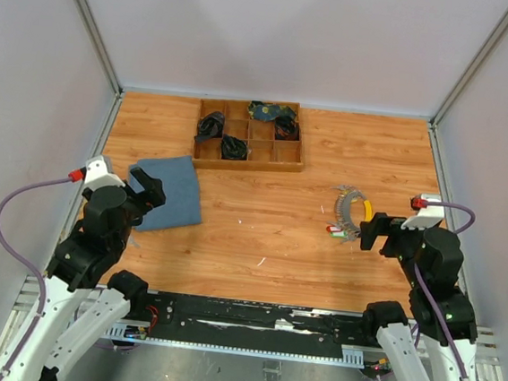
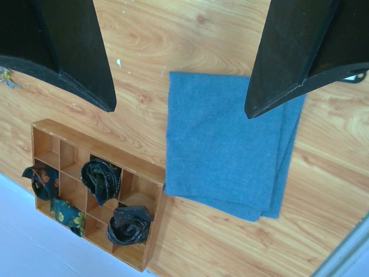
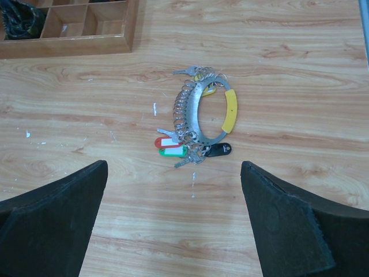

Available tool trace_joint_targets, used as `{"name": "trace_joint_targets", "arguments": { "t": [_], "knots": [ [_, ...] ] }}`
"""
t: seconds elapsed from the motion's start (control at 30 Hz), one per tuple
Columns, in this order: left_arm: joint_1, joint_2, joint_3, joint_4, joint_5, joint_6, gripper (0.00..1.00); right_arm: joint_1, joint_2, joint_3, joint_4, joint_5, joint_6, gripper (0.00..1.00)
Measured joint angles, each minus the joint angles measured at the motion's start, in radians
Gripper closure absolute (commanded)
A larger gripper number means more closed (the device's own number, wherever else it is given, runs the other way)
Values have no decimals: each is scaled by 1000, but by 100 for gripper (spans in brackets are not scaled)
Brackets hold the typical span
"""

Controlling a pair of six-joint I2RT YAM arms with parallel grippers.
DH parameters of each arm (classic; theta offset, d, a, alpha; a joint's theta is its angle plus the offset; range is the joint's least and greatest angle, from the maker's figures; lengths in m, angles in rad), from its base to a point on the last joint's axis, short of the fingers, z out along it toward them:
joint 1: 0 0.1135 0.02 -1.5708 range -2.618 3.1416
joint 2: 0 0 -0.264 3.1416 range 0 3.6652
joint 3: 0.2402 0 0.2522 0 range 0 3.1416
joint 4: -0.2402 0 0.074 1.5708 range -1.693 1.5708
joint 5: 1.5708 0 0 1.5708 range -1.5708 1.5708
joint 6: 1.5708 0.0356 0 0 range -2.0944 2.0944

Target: Put the keys on the keyring

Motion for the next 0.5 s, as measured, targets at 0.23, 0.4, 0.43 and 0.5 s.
{"name": "trace_joint_targets", "arguments": {
  "t": [0.23, 0.4, 0.43, 0.5],
  "knots": [
    [0, 79, -74, 39, 18, -93, 0, 0, 29, 0, -3, 22, 8, 2],
    [0, 195, -112, 30, -44, -195, 1, 2, 45, -2, -7, 31, 16, 1],
    [0, 218, -117, 26, -66, -217, 1, 3, 47, -2, -8, 36, 18, 2],
    [10, 262, -125, 19, -98, -251, 1, 7, 48, -2, -10, 41, 23, 2]
  ]
}}
